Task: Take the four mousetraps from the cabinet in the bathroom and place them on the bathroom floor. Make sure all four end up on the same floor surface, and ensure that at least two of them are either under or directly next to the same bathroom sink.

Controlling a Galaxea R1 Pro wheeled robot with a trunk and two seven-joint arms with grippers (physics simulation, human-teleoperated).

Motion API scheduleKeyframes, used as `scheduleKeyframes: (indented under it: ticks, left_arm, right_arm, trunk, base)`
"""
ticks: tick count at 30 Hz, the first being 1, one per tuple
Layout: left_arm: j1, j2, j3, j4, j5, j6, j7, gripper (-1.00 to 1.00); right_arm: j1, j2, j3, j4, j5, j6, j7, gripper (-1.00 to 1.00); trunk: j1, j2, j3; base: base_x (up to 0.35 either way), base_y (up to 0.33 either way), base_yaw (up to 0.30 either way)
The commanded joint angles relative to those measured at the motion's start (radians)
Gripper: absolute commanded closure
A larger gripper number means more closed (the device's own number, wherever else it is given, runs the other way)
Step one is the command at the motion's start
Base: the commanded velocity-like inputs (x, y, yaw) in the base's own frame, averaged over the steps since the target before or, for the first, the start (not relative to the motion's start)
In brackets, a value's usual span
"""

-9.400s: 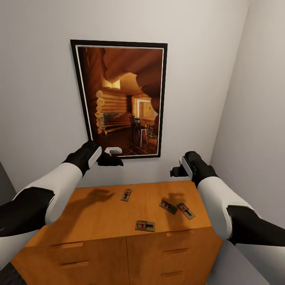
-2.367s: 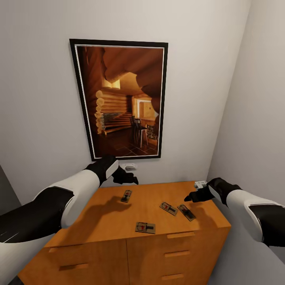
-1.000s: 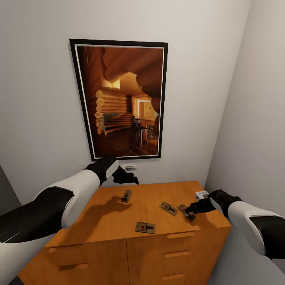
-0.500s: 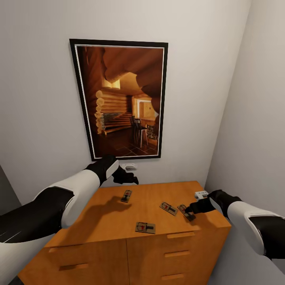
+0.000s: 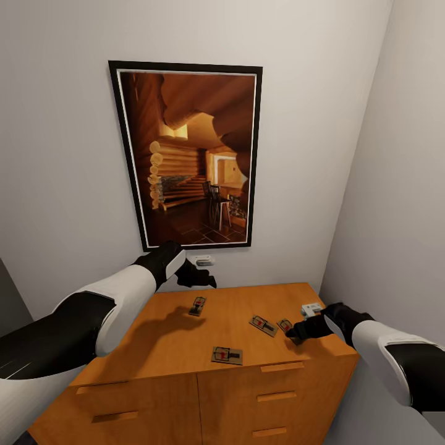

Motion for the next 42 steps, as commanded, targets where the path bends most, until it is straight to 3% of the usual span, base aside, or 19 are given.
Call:
scheduleKeyframes:
  ticks: [1, 42]
  left_arm:
    - [0.000, 0.001, -0.009, -0.001, 0.008, 0.003, -0.001, -1.00]
    - [0.000, -0.001, -0.009, -0.002, 0.008, 0.003, 0.000, -1.00]
  right_arm:
    - [0.001, 0.000, 0.007, 0.001, 0.001, -0.002, 0.006, -1.00]
    - [0.009, -0.010, 0.007, 0.001, 0.003, -0.025, 0.005, -1.00]
  trunk:
    - [0.000, -0.001, 0.000]
    - [0.000, -0.001, 0.000]
  base:
    - [0.000, 0.000, 0.000]
    - [0.000, 0.000, 0.000]
